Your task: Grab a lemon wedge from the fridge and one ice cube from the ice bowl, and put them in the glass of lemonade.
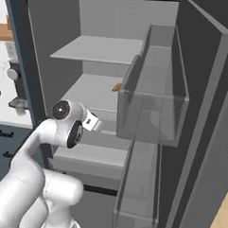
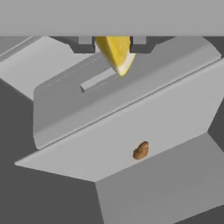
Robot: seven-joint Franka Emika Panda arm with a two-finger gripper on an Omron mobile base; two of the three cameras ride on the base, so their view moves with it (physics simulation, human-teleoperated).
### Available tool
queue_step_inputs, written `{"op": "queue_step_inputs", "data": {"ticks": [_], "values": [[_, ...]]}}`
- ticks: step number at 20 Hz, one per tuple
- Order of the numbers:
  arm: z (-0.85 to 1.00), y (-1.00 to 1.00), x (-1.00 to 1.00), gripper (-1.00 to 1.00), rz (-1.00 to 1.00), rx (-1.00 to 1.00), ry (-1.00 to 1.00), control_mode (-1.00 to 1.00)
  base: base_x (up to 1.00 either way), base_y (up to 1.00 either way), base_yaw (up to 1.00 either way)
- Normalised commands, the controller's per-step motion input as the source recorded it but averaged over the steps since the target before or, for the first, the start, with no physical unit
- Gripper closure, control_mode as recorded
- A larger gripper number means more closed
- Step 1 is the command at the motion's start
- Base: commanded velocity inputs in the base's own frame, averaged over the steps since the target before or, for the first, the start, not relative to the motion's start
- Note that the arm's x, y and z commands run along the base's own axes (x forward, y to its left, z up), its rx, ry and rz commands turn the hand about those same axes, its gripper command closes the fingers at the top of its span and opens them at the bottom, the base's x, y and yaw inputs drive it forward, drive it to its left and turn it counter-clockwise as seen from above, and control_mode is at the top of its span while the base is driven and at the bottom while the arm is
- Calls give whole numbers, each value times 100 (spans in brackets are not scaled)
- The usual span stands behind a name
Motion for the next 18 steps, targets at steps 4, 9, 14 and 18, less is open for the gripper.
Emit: {"op": "queue_step_inputs", "data": {"ticks": [4,9,14,18], "values": [[73,0,-94,100,0,6,-1,-100,0,0,0],[13,0,-77,100,0,0,1,100,-20,0,0],[0,0,0,100,0,0,0,100,-100,12,0],[0,0,0,100,0,0,0,100,-94,67,0]]}}
